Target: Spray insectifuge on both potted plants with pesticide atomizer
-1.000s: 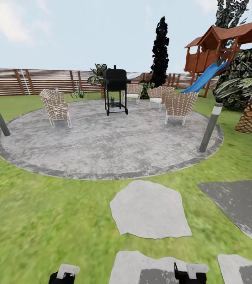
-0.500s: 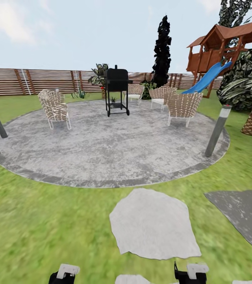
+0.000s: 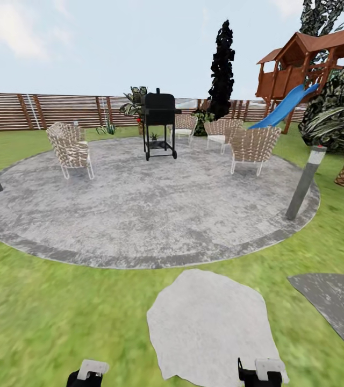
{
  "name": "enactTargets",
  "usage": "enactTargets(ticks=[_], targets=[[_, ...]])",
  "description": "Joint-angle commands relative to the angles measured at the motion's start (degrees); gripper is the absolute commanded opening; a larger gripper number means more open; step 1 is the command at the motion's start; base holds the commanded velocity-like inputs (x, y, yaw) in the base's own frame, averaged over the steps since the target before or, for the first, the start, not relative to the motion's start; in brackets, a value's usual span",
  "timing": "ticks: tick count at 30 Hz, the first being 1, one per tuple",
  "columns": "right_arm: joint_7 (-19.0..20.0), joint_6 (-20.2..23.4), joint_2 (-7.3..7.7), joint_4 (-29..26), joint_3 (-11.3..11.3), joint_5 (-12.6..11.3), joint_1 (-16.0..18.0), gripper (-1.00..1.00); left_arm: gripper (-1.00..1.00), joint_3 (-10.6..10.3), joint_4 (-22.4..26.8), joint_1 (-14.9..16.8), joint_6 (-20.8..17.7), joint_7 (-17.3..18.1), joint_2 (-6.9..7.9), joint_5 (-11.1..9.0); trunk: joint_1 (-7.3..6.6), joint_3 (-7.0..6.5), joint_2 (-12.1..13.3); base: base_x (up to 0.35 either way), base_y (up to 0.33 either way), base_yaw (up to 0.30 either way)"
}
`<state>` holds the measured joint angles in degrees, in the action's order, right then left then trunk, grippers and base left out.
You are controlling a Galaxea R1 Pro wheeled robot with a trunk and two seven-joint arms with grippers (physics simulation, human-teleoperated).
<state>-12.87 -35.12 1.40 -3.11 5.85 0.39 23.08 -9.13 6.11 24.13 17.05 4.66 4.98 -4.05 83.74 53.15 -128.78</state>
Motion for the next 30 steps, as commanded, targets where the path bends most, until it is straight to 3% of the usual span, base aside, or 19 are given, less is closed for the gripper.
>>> enactTargets(ticks=[1, 30], targets=[[-0.5, 0.0, 0.0, 0.0, 0.5, 0.1, 0.0, 1.0, -1.0, -0.4, 0.0, 0.0, 0.2, 0.2, 0.03, -0.4, 0.02, 0.05, 0.0, 0.34, 0.0, 0.0], [-0.5, 0.0, 0.0, 0.0, 0.5, 0.1, 0.0, 1.0, -1.0, -0.4, 0.0, 0.0, 0.2, 0.2, -0.04, -0.4, 0.02, 0.05, 0.0, 0.34, 0.0, 0.0]])
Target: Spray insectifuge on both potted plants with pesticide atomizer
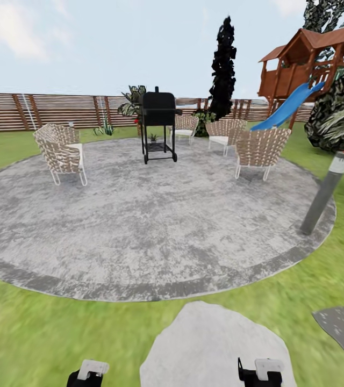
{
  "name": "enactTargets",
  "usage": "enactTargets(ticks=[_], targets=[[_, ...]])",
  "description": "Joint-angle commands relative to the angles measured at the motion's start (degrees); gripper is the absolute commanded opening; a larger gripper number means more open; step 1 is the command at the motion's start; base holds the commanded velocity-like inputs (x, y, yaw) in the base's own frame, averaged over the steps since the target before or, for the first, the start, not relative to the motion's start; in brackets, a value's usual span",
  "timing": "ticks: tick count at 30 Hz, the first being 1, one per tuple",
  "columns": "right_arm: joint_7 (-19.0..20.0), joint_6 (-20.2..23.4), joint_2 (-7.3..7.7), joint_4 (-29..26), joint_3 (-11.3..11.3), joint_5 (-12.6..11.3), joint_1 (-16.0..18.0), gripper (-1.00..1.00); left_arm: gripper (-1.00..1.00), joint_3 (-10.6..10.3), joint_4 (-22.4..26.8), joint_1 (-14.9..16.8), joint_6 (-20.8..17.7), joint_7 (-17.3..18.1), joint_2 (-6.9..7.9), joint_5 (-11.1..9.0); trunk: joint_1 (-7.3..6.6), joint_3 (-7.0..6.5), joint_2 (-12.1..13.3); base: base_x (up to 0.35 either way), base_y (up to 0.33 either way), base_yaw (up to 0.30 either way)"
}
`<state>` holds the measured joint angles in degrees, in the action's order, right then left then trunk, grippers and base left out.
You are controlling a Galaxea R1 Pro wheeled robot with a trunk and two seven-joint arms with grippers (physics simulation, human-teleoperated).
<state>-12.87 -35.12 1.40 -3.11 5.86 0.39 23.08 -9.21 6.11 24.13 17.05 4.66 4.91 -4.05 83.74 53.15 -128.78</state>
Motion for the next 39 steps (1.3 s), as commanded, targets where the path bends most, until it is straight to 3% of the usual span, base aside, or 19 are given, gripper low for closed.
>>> enactTargets(ticks=[1, 39], targets=[[-0.5, 0.0, 0.0, 0.0, 0.5, 0.0, 0.0, 1.0, -1.0, -0.4, 0.0, 0.0, 0.2, 0.2, 0.02, -0.4, 0.03, 0.05, 0.0, 0.34, 0.0, 0.0], [-0.5, 0.0, 0.11, 0.0, 0.5, 0.1, 0.0, 1.0, -1.0, -0.3, 0.0, 0.0, 0.2, 0.2, 0.06, -0.5, 0.03, 0.05, 0.0, 0.34, 0.0, 0.0]])
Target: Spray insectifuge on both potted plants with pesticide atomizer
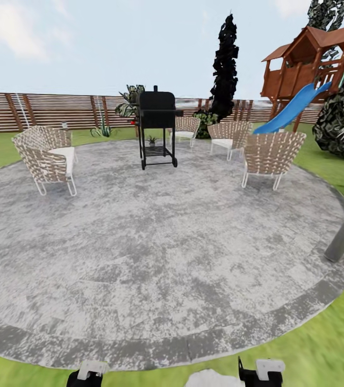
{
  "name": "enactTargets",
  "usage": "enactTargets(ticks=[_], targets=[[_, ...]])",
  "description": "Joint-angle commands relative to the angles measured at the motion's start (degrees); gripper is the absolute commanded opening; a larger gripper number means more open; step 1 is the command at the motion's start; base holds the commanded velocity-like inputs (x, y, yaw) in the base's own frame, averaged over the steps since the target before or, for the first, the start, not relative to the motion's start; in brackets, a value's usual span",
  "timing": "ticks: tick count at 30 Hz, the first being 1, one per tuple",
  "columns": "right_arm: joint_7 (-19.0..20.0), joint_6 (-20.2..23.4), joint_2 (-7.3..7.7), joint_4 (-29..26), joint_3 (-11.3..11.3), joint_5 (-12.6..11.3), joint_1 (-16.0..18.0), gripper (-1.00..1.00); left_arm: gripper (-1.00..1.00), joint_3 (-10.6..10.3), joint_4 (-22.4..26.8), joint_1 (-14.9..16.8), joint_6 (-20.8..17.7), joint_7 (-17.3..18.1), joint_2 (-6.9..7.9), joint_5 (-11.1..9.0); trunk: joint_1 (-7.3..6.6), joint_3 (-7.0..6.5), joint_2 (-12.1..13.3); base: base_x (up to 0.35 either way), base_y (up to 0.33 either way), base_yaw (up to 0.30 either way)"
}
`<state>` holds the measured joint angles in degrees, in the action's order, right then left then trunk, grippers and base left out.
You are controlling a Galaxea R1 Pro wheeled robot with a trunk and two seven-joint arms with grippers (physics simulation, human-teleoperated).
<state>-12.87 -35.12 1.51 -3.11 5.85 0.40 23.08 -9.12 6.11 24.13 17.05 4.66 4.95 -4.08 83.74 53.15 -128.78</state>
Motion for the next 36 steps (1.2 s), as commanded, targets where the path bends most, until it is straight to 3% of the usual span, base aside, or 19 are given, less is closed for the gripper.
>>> enactTargets(ticks=[1, 8, 18, 36], targets=[[-0.5, 0.0, 0.0, 0.0, 0.5, 0.0, 0.0, 1.0, -1.0, -0.4, 0.0, 0.0, 0.2, 0.2, 0.04, -0.4, 0.02, 0.05, 0.0, 0.34, 0.0, 0.0], [-0.5, 0.0, -0.06, 0.0, 0.5, 0.0, 0.0, 1.0, -1.0, -0.4, 0.0, 0.0, 0.2, 0.2, 0.05, -0.5, 0.02, 0.05, 0.0, 0.34, 0.0, 0.03], [-0.5, 0.0, -0.1, 0.0, 0.6, 0.0, 0.0, 1.0, -1.0, -0.4, 0.0, 0.0, 0.2, 0.2, 0.06, -0.5, 0.02, 0.05, 0.0, 0.34, 0.0, 0.227], [-0.5, 0.0, -0.1, 0.0, 0.6, 0.0, 0.0, 1.0, -1.0, -0.4, 0.0, 0.0, 0.2, 0.2, 0.06, -0.5, 0.02, 0.05, 0.0, 0.34, 0.0, 0.049]])
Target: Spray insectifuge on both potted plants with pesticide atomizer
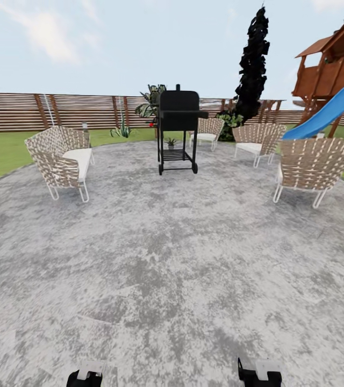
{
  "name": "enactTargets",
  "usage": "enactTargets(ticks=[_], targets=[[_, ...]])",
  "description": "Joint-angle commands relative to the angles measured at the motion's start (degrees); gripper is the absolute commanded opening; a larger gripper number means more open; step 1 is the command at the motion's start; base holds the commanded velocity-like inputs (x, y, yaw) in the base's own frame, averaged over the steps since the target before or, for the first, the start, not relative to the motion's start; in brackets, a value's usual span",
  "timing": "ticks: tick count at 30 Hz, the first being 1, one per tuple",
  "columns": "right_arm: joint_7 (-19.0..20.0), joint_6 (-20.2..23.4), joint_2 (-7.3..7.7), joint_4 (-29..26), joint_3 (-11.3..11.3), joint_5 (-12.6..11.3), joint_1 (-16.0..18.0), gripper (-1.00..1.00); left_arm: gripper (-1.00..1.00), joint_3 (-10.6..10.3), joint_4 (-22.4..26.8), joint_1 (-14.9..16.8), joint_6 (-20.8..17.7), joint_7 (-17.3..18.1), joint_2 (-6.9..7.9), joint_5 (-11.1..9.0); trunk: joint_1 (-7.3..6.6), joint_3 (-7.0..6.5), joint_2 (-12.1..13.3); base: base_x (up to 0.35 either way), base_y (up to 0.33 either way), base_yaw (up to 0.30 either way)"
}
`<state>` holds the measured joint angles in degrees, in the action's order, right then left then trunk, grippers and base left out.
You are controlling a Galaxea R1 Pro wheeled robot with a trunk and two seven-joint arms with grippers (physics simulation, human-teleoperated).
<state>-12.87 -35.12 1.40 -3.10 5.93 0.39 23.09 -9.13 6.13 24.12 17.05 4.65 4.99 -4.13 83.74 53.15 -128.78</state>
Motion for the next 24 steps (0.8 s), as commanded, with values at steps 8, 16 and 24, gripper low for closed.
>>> enactTargets(ticks=[8, 16, 24], targets=[[-0.5, 0.0, 0.01, 0.0, 0.5, 0.1, 0.0, 1.0, -1.0, -0.3, -0.1, 0.1, 0.1, 0.2, 0.04, -0.5, 0.02, 0.05, 0.0, 0.34, 0.0, 0.27], [-0.5, 0.0, 0.01, 0.0, 0.4, 0.1, 0.0, 1.0, -1.0, -0.1, -0.1, 0.1, 0.1, 0.1, 0.02, -0.5, 0.02, 0.05, 0.0, 0.34, 0.0, 0.268], [-0.5, 0.0, 0.01, 0.0, 0.5, 0.1, 0.0, 1.0, -1.0, -0.1, -0.1, 0.1, 0.1, 0.1, 0.04, -0.5, 0.02, 0.05, 0.0, 0.34, 0.0, 0.195]])
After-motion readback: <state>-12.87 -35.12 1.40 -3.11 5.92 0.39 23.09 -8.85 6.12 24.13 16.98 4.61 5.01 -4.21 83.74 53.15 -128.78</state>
